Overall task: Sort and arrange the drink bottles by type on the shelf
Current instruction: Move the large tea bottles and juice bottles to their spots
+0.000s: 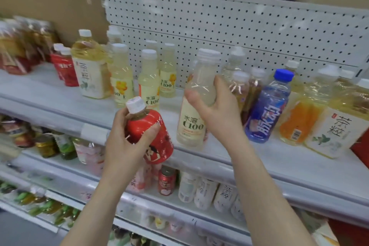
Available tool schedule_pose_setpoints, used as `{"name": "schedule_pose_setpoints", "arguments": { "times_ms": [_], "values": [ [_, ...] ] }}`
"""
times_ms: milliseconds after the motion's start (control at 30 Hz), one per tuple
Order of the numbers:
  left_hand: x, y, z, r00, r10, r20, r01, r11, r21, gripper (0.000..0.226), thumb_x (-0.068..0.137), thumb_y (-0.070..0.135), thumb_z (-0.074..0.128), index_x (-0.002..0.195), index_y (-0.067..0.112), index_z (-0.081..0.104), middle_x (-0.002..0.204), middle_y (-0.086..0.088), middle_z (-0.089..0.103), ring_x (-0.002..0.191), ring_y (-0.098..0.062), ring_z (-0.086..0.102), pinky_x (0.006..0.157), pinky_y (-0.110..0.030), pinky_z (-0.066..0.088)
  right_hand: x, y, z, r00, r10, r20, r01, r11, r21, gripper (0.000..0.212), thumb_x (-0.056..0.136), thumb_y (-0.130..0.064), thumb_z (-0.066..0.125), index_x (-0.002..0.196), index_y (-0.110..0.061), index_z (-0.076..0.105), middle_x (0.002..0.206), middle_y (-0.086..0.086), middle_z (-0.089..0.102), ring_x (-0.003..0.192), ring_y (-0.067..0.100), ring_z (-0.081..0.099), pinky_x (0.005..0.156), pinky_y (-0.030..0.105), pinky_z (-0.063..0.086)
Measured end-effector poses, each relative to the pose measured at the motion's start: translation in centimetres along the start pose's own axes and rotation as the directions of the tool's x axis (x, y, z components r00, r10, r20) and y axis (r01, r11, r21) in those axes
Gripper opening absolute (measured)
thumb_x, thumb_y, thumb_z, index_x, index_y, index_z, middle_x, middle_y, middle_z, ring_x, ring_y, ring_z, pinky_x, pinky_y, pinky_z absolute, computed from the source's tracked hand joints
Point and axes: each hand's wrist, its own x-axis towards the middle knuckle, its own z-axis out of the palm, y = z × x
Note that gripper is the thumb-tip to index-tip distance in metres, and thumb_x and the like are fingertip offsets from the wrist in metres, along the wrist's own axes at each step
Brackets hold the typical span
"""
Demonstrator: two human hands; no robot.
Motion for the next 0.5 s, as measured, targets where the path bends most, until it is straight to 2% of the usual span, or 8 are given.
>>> {"name": "schedule_pose_setpoints", "arguments": {
  "times_ms": [33,67,100,167,200,300,400,500],
  "values": [
    [0.6,-0.3,-1.1,1.000,-0.001,-0.004,0.002,1.000,0.003,0.076,0.060,0.066,0.070,0.130,0.045,0.049,0.119,0.015,0.064,0.104,-0.002,0.064,0.093,-0.038,0.054,0.7,-0.4,1.9,1.000,0.001,0.006,-0.001,1.000,0.010,0.028,0.089,-0.044,0.073,0.106,-0.036,0.053,0.098,-0.020,0.062,0.087,-0.018,0.059,0.075,0.008,0.046],
    [1.2,-0.6,-2.2,1.000,-0.003,-0.006,0.003,1.000,0.006,0.077,0.060,0.066,0.070,0.131,0.045,0.049,0.120,0.016,0.064,0.105,-0.003,0.064,0.094,-0.039,0.053,1.4,-0.7,3.8,1.000,0.010,0.014,-0.011,1.000,0.023,0.029,0.091,-0.040,0.074,0.107,-0.036,0.050,0.098,-0.023,0.059,0.086,-0.019,0.056,0.073,0.006,0.043],
    [1.6,-0.8,-3.2,1.000,-0.003,-0.007,0.003,1.000,0.009,0.078,0.060,0.066,0.070,0.132,0.046,0.048,0.119,0.017,0.063,0.103,0.001,0.063,0.093,-0.037,0.053,2.1,-0.6,5.7,0.999,0.027,0.016,-0.028,0.999,0.037,0.032,0.091,-0.037,0.074,0.112,-0.034,0.050,0.101,-0.023,0.059,0.089,-0.016,0.057,0.076,0.010,0.045],
    [2.4,-1.3,-4.7,1.000,-0.005,-0.005,0.005,1.000,0.016,0.078,0.060,0.065,0.070,0.132,0.047,0.048,0.118,0.020,0.063,0.100,0.006,0.062,0.089,-0.030,0.052,3.3,0.0,9.1,0.997,0.079,-0.001,-0.079,0.995,0.067,0.037,0.090,-0.034,0.075,0.119,-0.026,0.052,0.110,-0.010,0.065,0.098,0.003,0.063,0.087,0.030,0.052],
    [2.7,-1.5,-5.2,1.000,-0.005,-0.004,0.005,1.000,0.018,0.077,0.060,0.064,0.071,0.132,0.046,0.048,0.118,0.020,0.063,0.100,0.007,0.062,0.088,-0.029,0.052,3.8,0.3,10.6,0.994,0.109,-0.009,-0.108,0.992,0.070,0.040,0.089,-0.034,0.075,0.121,-0.024,0.052,0.113,-0.004,0.066,0.101,0.012,0.064,0.090,0.036,0.053],
    [3.5,-2.2,-6.4,1.000,-0.010,0.008,0.010,1.000,0.015,0.074,0.063,0.059,0.074,0.132,0.048,0.047,0.117,0.023,0.061,0.101,0.006,0.061,0.085,-0.025,0.050,5.3,1.2,13.6,0.990,0.137,-0.033,-0.135,0.989,0.063,0.046,0.090,-0.036,0.074,0.127,-0.020,0.053,0.119,0.000,0.065,0.108,0.018,0.063,0.092,0.039,0.052],
    [4.2,-2.5,-6.8,0.999,-0.020,0.024,0.020,1.000,0.014,0.075,0.065,0.061,0.082,0.130,0.049,0.047,0.119,0.023,0.060,0.103,0.003,0.060,0.080,-0.020,0.048,6.7,1.4,15.5,0.988,0.140,-0.068,-0.136,0.989,0.050,0.055,0.089,-0.037,0.074,0.134,-0.015,0.050,0.127,0.002,0.061,0.118,0.022,0.059,0.100,0.046,0.050],
    [4.6,-2.3,-6.7,0.999,-0.020,0.033,0.020,1.000,0.001,0.071,0.065,0.052,0.073,0.131,0.046,0.047,0.117,0.022,0.060,0.099,0.009,0.060,0.076,-0.014,0.045,8.1,1.3,16.6,0.983,0.168,-0.079,-0.167,0.986,0.021,0.060,0.090,-0.035,0.074,0.139,-0.012,0.046,0.134,0.006,0.056,0.124,0.024,0.054,0.105,0.047,0.046]
  ]
}}
